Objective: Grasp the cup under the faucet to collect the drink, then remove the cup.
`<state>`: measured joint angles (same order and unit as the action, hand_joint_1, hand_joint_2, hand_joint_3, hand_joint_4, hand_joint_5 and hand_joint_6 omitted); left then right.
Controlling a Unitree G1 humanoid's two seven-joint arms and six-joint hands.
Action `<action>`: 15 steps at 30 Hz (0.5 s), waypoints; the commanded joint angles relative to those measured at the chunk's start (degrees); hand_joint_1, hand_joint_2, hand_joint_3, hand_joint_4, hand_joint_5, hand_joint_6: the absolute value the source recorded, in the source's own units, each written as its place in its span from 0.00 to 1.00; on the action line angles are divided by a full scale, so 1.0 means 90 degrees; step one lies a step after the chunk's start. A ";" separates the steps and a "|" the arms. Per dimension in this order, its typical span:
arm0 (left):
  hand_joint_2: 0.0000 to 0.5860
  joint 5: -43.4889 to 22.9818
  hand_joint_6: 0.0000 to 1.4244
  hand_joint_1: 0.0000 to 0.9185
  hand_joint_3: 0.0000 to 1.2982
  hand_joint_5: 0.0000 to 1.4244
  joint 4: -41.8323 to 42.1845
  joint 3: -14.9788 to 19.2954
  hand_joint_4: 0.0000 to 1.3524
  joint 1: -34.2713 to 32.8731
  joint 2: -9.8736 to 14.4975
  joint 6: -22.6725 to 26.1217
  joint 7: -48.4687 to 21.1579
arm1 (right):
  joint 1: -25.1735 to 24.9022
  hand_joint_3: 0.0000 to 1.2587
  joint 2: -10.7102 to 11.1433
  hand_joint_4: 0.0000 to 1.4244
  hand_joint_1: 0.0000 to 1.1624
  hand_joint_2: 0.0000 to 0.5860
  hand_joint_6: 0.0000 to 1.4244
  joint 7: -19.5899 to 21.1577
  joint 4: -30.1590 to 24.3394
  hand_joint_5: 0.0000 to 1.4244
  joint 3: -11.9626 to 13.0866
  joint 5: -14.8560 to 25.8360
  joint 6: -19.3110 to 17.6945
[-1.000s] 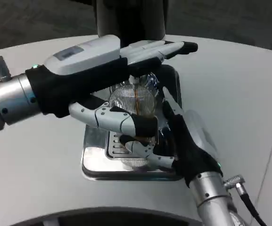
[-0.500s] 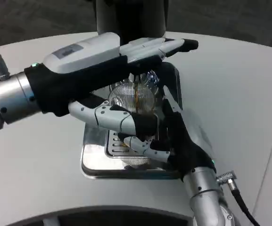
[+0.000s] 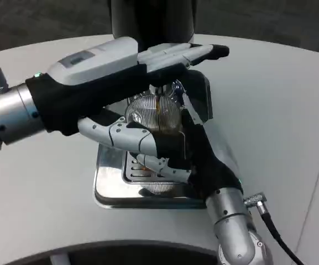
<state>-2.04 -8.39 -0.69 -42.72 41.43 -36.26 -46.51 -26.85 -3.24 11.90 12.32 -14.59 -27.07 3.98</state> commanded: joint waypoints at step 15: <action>0.16 0.0068 0.00 0.00 0.00 0.00 0.0014 -0.0192 0.00 0.0171 0.0078 -0.0098 -0.0105 | -0.0479 0.00 -0.0135 0.00 0.63 0.30 0.00 0.0337 0.0825 0.00 0.0129 0.0329 -0.0475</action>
<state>-2.01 -8.39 -1.06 -42.59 41.49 -36.84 -46.38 -30.51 -3.94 14.33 18.45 -13.56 -24.81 1.19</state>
